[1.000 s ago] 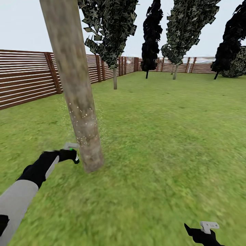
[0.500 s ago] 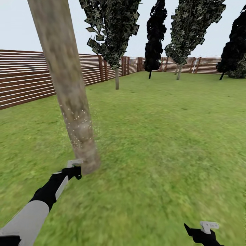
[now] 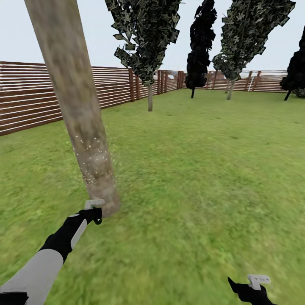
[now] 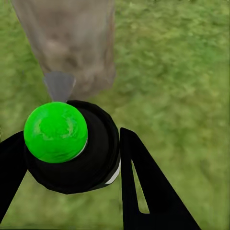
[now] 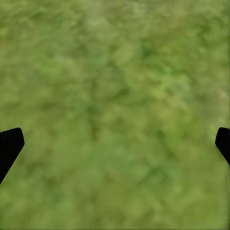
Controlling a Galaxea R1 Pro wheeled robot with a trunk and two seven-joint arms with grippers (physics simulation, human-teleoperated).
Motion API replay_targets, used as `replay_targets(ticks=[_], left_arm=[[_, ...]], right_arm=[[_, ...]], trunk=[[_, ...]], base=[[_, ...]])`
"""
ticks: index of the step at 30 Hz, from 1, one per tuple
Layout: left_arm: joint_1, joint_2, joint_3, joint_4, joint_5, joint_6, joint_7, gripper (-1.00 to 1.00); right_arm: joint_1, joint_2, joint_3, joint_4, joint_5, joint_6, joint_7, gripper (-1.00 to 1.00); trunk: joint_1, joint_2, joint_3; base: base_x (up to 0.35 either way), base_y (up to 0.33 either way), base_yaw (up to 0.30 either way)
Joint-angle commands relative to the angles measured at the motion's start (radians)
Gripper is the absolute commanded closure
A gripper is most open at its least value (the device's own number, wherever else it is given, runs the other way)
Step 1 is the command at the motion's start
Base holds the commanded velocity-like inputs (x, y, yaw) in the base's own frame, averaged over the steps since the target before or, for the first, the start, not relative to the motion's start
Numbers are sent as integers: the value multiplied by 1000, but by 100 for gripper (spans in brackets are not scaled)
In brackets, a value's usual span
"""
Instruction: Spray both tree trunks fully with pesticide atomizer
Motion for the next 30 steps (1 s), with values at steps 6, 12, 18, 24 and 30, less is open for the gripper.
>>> replay_targets(ticks=[6, 12, 18, 24, 30], left_arm=[[0, 0, 0, 1, 0, 0, 0, 100], [0, 0, 0, 1, 0, -1, 1, 100], [0, 0, 0, 1, 0, 0, 1, 100], [0, 2, -2, 1, -2, 6, 1, 100], [0, 4, -5, 1, -2, 12, 99, 100]], right_arm=[[0, 0, 0, 0, 0, 0, 1, -100], [0, 0, 0, 0, 0, 0, 1, -100], [0, 0, 0, 0, 0, 0, 1, -100], [1, 1, 0, 0, 0, 0, 1, -100], [2, 1, 0, 0, 0, 0, 2, -100]], trunk=[[0, 0, 0], [0, 0, 0], [0, 0, 0], [0, 0, 0], [0, 0, 0]], base=[[90, -268, 32], [88, -268, 35], [67, -270, 228], [4, -271, 188], [0, -271, 4]])
